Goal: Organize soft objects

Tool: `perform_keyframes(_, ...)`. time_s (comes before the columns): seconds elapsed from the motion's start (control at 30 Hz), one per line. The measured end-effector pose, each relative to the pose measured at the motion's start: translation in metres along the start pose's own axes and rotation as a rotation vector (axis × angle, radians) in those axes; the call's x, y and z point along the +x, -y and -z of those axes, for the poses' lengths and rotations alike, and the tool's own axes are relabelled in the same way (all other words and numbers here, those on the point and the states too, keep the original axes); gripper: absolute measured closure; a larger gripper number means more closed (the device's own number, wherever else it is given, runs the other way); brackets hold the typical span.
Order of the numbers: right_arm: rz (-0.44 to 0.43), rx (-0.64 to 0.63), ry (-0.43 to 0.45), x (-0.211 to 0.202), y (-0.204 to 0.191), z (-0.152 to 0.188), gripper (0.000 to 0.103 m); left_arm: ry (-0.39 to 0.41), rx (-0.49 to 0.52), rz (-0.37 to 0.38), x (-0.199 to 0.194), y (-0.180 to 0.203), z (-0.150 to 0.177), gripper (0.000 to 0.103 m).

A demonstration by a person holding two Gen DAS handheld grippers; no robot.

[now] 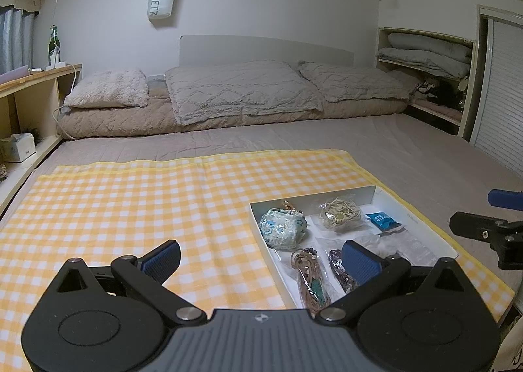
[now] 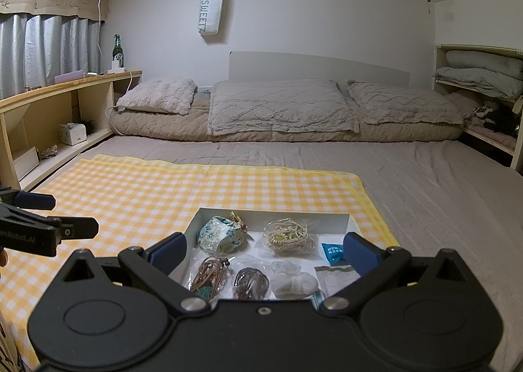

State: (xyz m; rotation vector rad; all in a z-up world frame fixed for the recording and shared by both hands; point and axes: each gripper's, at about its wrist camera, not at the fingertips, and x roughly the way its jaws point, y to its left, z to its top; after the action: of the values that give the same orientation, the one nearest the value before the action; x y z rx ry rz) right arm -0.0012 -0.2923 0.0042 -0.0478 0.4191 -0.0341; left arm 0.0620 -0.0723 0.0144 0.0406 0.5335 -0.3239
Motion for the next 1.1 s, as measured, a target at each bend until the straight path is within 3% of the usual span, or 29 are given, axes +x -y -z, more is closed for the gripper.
perform_keyframes(1.1,0.002,0.001,-0.001,-0.0009,-0.0018,0.0005,0.0,-0.001,0.005,-0.002,-0.0015,-0.0053,0.0005,0.0)
